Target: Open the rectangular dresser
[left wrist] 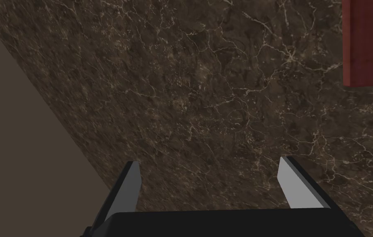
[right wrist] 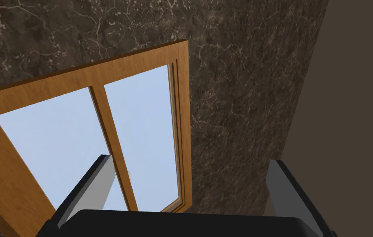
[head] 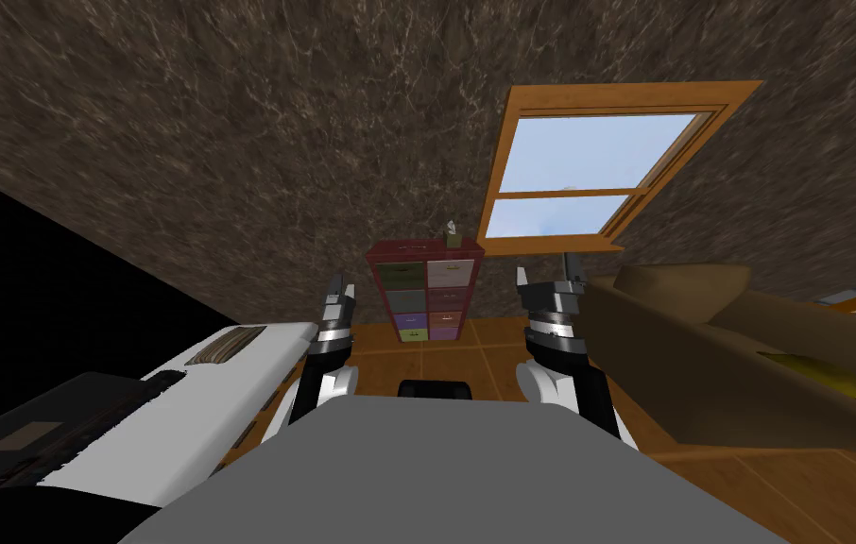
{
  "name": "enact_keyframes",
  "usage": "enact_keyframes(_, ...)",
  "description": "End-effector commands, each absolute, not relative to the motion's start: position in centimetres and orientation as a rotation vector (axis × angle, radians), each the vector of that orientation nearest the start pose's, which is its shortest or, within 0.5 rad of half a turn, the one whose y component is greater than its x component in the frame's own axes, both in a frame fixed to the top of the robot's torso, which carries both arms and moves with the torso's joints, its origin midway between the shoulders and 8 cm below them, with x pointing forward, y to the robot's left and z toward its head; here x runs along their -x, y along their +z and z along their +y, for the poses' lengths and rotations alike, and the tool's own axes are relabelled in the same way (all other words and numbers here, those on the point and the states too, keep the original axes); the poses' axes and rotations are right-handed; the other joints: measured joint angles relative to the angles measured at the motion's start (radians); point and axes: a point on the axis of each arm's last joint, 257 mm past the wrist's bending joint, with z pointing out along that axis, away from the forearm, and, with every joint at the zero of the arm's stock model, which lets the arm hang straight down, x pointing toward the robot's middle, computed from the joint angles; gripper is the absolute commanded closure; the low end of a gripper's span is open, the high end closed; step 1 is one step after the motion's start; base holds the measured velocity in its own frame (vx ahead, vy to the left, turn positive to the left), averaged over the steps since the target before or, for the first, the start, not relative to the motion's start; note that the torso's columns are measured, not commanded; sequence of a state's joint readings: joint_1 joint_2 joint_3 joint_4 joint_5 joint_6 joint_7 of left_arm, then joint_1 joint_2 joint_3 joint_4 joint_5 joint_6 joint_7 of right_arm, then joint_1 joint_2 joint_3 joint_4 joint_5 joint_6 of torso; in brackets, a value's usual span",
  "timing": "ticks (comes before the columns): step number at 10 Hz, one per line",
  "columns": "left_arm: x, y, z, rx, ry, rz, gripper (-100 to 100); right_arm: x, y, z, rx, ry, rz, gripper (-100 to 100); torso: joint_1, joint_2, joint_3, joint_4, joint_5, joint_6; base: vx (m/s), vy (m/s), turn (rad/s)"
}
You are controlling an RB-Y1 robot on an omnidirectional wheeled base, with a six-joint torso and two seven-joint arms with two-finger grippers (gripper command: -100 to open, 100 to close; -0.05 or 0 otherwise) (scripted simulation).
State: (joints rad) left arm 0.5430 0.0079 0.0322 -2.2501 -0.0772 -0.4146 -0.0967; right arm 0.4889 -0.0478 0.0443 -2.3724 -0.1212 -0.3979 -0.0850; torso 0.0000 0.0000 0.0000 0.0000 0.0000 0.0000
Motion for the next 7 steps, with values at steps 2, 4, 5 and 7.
enact_keyframes(2,-35.77,-2.07,29.22,0.680,-1.079,0.792,0,-34.39,4.85,-26.87,-0.737,1.516,0.563,0,0.000,0.104,-0.209,0.105,0.000,0.000,0.000,0.000,0.000)
enact_keyframes(4,-35.77,-2.06,29.22,0.680,-1.079,0.792,0,-34.38,4.86,-26.87,-0.737,1.516,0.563,0,0.000,0.248,-0.497,0.248,0.000,0.000,0.000,0.000,0.000)
enact_keyframes(5,-35.77,-2.06,29.22,0.680,-1.079,0.792,0,-34.38,4.86,-26.87,-0.737,1.516,0.563,0,0.000,0.322,-0.644,0.322,0.000,0.000,0.000,0.000,0.000)
enact_keyframes(7,-35.76,-2.06,29.22,0.680,-1.079,0.791,0,-34.38,4.87,-26.87,-0.737,1.516,0.563,0,0.000,0.470,-0.939,0.470,0.000,0.000,0.000,0.000,0.000)
